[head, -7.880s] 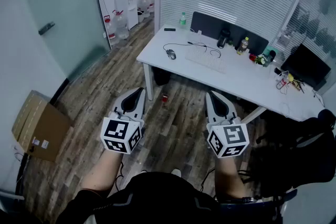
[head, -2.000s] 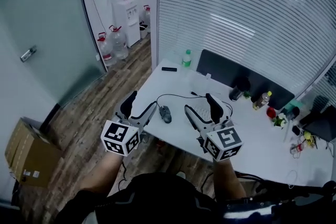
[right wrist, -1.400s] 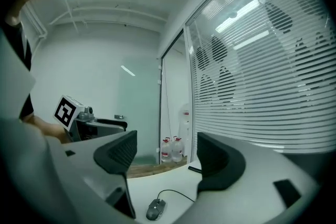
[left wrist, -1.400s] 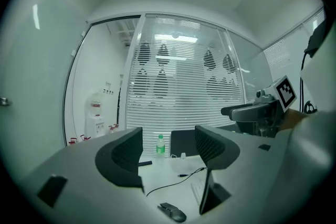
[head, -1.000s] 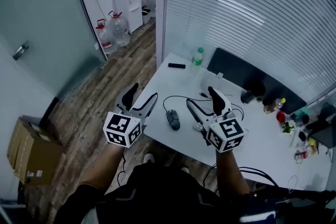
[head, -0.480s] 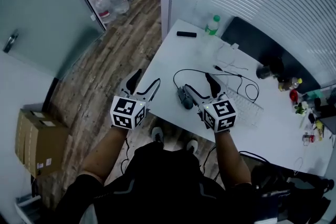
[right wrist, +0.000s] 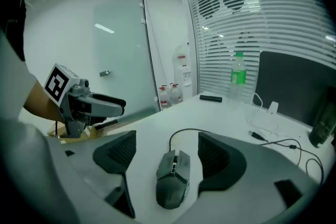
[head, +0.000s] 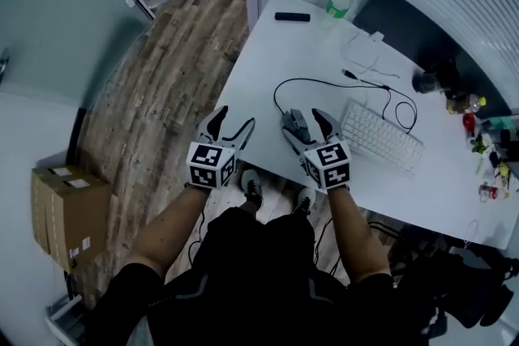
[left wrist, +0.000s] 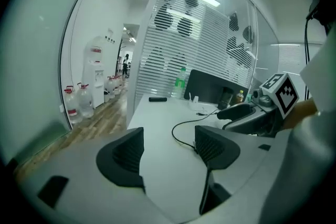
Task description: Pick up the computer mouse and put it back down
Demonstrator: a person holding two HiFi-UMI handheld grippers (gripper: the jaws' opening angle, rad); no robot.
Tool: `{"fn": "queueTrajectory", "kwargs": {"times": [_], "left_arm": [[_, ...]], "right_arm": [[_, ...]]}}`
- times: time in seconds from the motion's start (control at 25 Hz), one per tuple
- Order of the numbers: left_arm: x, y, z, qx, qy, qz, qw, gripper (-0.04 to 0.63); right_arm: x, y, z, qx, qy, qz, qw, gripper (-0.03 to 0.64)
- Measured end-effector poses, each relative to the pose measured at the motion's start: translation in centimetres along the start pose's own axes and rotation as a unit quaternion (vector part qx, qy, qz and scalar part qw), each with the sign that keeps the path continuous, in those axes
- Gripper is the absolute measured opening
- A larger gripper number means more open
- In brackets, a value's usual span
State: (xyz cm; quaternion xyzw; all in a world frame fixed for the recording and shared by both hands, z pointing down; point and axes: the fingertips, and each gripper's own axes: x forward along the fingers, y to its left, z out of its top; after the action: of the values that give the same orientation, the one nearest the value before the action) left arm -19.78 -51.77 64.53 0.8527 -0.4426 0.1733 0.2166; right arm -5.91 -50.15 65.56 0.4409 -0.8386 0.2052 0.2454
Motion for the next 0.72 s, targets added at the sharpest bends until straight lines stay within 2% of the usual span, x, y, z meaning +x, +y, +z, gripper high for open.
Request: {"fn": "queueTrajectory", "kwargs": {"times": [0.28,0.52,0.72], "left_arm": [[2.2,0.1,-4.8,-0.004,0.047,-0.006,0.9989,0.321],[3.5,0.0,-7.3,-0.007,0.068,-0.008,0.9976,0.32],[4.0,-0.4,-8.5,-0.014,0.078,-0.011,0.9968,0.319]], "right_arm": [[2.9,-0.5,-5.8,0.01,0.06,-0.016,0.998,0.37],[4.6,-1.2,-8.5,0.01,0.082,-0.033,0.996,0.37],[5.5,-1.5,-9.2,0.012,0.087,-0.043,0.995,0.368]]}}
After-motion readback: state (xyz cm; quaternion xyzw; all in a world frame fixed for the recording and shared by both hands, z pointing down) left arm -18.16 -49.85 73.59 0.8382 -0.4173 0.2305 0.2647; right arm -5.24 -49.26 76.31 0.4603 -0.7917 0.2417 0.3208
